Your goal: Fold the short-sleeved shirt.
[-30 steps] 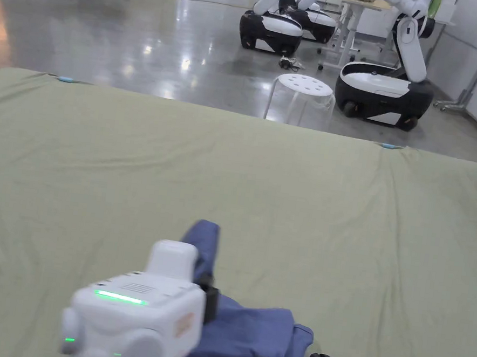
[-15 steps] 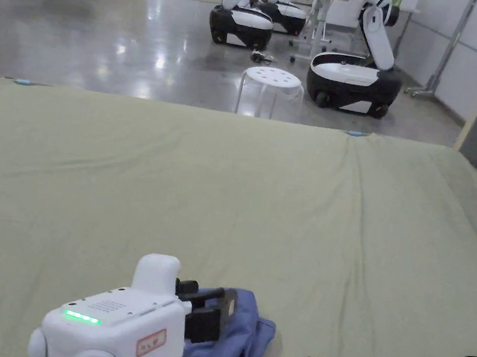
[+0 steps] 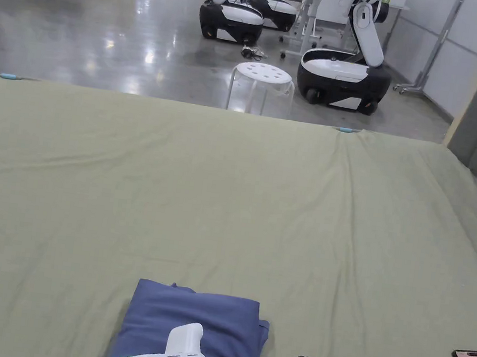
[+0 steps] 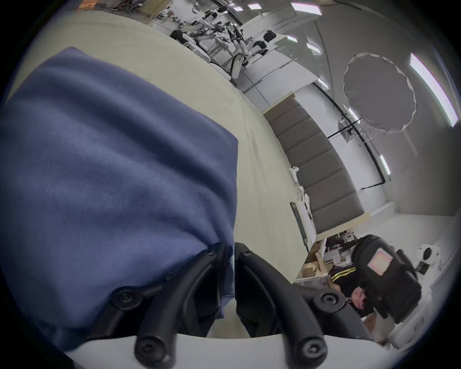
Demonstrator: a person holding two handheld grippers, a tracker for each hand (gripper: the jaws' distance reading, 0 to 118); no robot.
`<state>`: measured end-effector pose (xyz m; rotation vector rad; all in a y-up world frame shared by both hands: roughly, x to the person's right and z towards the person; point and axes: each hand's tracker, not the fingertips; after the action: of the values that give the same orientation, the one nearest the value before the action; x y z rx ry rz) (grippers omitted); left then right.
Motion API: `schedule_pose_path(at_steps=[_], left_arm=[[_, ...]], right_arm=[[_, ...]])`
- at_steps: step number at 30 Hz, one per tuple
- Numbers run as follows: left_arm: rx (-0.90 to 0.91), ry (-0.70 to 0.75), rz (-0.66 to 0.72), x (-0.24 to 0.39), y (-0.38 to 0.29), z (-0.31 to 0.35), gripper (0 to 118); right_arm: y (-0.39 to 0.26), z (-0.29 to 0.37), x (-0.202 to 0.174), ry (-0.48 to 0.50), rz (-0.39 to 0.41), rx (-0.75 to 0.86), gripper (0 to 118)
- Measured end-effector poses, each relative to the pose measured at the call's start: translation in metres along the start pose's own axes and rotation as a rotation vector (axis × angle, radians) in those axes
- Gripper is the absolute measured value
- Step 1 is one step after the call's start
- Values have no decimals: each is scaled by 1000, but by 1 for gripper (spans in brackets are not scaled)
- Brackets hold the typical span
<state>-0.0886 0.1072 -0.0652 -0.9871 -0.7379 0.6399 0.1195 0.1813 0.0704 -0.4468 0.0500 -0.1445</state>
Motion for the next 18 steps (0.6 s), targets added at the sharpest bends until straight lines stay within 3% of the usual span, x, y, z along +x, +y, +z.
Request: schedule_pose_path(at_steps=[2,3,4,6,8,10,12,14,17,18], left_arm=[[-4,-4,-21,3,9,18,10],[29,30,-100,8,12,30,10],[56,49,-157,13,13,43,20],[115,67,-223,17,18,79,60],[170,80,-231,10,21,110,69],[221,135,-223,-5,25,139,71],[250,189,-152,-36,33,161,71],[247,184,1,-72,41,172,71],[238,-3,255,-125,46,169,71],[213,-107,327,-140,47,160,71]], right_arm=[[4,-9,-2,19,16,-28,9],[6,-19,-5,49,22,-57,9],[8,-29,-8,82,9,-87,9],[10,-61,-9,204,-95,-150,9],[6,-96,-4,346,-245,-234,9],[-2,-124,-2,409,-294,-321,9],[-13,-143,1,434,-299,-394,9],[-21,-148,4,312,-251,-428,8],[-24,-143,14,316,-366,-383,6],[-23,-144,13,312,-355,-386,6]])
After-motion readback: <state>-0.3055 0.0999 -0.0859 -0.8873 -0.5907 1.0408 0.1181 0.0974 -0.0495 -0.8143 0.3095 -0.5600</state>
